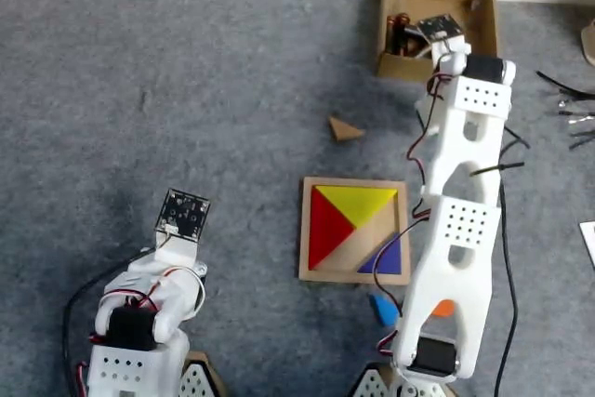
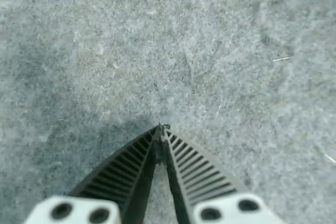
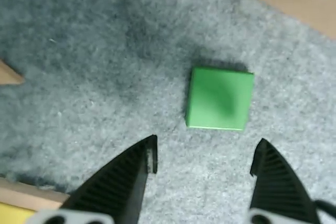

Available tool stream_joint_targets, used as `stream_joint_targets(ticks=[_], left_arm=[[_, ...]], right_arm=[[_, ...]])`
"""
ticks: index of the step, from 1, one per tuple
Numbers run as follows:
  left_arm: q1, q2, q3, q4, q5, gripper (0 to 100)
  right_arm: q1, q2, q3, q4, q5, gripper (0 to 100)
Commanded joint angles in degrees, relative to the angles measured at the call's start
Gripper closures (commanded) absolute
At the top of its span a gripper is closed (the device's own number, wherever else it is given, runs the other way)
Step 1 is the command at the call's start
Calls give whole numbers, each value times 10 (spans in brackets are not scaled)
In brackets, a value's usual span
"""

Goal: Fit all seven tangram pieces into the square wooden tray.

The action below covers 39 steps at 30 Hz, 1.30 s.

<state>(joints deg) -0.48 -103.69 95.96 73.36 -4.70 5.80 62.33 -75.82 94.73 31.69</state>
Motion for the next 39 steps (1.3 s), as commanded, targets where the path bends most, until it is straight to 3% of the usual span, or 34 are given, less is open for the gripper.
stream_joint_targets(ticks=[1,16,28,39], left_arm=[[-7,-8,12,-3,4,989],[-8,-8,12,-2,4,987],[-8,-8,12,-3,4,986],[-8,-8,12,-3,4,986]], right_arm=[[-7,-16,-34,-15,-33,724],[-19,2,-15,-90,-47,724],[7,87,-11,-180,-2,724],[8,92,-5,-156,26,728]])
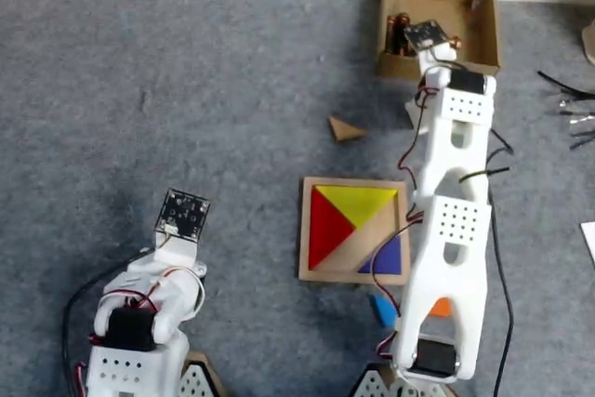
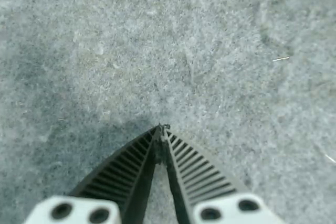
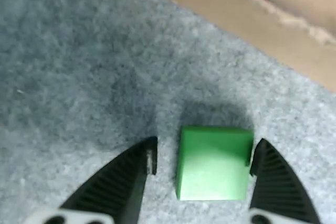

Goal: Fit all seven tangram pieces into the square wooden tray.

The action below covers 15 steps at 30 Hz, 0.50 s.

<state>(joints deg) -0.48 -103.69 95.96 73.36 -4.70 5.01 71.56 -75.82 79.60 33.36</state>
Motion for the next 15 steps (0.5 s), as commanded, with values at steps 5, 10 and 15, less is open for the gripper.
stream_joint_targets(ticks=[5,10,15], left_arm=[[-8,-8,12,-3,4,986],[-8,-8,12,-3,4,986],[-8,-8,12,-3,4,986]], right_arm=[[16,9,-5,15,10,728],[14,43,-9,57,10,728],[15,59,-11,79,9,728]])
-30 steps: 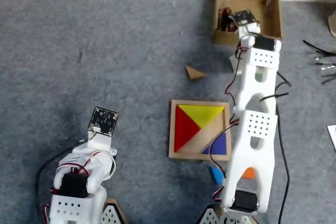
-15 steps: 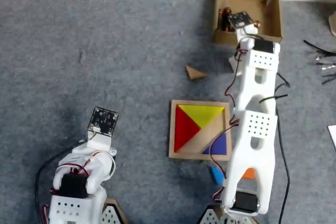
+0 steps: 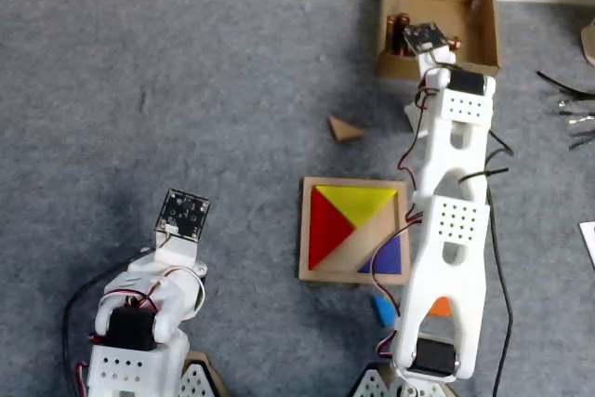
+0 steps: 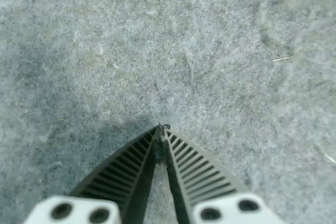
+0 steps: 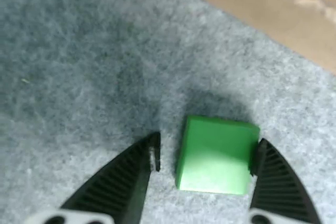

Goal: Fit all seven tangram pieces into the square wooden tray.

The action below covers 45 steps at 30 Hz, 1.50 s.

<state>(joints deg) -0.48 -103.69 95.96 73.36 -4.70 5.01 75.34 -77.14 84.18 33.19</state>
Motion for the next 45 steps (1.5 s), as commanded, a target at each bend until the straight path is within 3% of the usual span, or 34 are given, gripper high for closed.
stream_joint_targets(ticks=[1,8,19,25,34,45], left_arm=[[-8,-8,12,-3,4,986],[-8,-8,12,-3,4,986],[-8,-8,12,-3,4,986],[-8,-8,12,-3,4,986],[-8,-8,12,-1,4,986],[-7,-8,12,-2,4,986]], right_arm=[[15,23,2,33,11,728],[17,23,2,34,-14,793],[14,22,-18,77,-18,803],[13,24,-96,145,-18,915],[16,24,-113,167,-17,988],[36,-15,-113,169,-17,995]])
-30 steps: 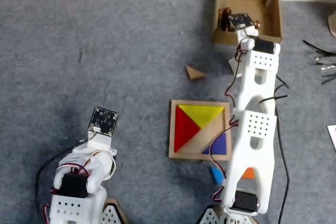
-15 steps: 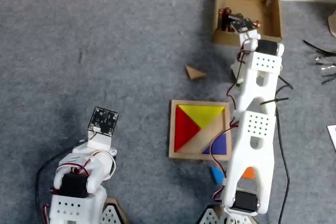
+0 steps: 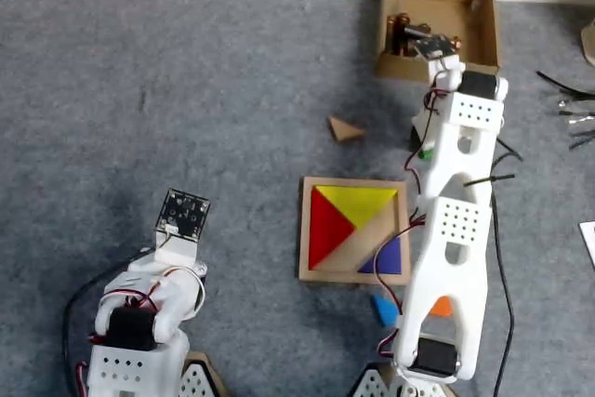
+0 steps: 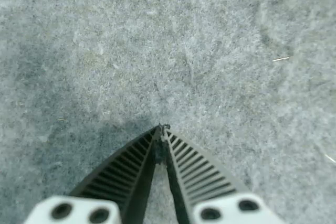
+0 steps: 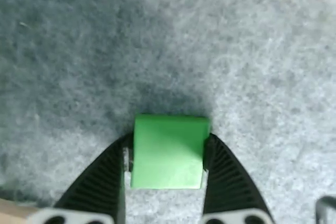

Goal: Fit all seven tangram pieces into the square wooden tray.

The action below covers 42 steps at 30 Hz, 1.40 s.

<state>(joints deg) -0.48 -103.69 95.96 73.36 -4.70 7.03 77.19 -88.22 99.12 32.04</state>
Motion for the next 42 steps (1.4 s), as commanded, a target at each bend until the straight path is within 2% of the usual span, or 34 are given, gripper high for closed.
stream_joint_targets(ticks=[1,6,13,31,42], left_arm=[[-7,-8,12,-3,4,986],[-6,-8,12,-3,5,989],[-6,-8,12,1,5,989],[-7,-8,12,1,5,989],[-7,-8,12,2,5,989]], right_arm=[[15,-44,-1,20,-5,995],[13,-83,0,20,-62,995],[-16,-136,49,21,-65,995],[-56,-486,447,20,-66,995],[-95,-800,736,17,-66,995]])
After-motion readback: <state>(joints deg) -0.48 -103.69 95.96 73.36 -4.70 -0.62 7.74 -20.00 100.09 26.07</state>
